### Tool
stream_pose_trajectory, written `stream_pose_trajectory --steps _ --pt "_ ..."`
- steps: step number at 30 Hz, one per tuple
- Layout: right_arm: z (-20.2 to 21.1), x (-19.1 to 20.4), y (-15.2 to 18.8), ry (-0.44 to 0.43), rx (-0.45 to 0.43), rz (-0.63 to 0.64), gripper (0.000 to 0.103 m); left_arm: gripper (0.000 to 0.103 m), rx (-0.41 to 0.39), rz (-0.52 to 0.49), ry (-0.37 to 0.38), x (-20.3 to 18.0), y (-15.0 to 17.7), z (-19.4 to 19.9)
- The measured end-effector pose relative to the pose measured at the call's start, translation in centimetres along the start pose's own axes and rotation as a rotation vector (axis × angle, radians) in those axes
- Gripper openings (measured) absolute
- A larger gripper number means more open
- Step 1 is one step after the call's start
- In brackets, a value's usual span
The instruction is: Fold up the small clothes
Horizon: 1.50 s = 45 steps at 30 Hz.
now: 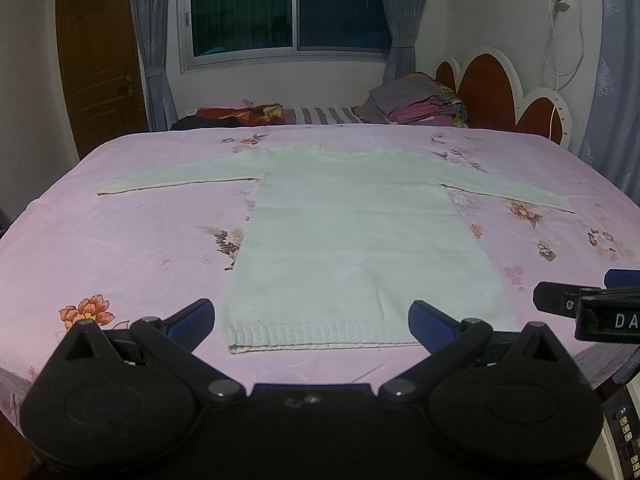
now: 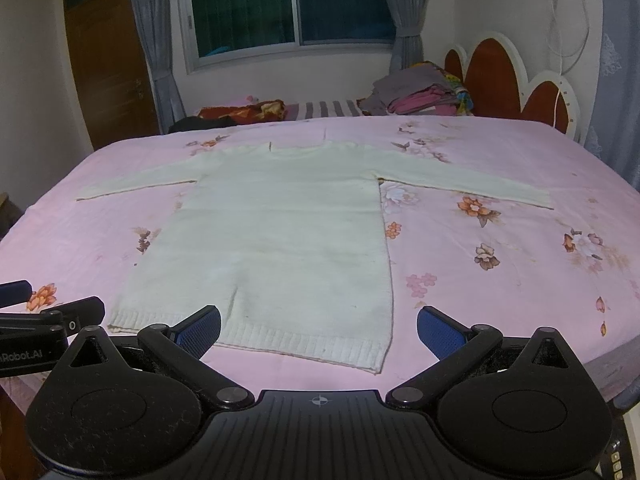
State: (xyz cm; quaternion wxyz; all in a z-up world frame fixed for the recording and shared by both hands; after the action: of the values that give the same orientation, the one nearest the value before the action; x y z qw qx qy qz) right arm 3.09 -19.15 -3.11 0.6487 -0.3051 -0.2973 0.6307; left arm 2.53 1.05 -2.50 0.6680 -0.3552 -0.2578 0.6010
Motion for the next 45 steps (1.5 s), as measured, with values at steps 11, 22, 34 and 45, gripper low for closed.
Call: stream_pose_trajectory --steps 11,22,34,45 --pt "-0.8 0.0 -0.4 0.013 0.004 -0.016 0.103 0.103 0.026 0.008 0.018 0.5 0.1 -1.4" --pt "-4.6 -0.4 -3.9 0.057 -0.03 -0.082 0.103 0.103 0.002 -0.044 0.066 2.7 -2.7 -5.8" --pt "-7.7 0.5 -11.4 0.086 -0.173 -0.219 0.103 0.103 -0.009 -0.139 0.179 5.5 -10.2 -11.5" --pt "-12.0 -2.9 -15.2 0.256 -0.182 -0.265 0.103 0.103 -0.009 -0.043 0.219 7.7 -14.1 -18.1"
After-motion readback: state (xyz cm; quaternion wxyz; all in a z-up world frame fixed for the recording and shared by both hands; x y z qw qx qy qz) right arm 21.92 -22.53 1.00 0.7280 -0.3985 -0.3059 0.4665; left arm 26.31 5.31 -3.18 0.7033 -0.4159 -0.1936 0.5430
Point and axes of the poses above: each gripper's, at about its wrist camera, not at the fingertips, and z roughly against the way its jaws point, x to its left, y to its underside, the point moved 4 cm from there along -z, roughly the way its jaws point, and after that the axes turned 10 degrees about y, right-handed, at the moved point
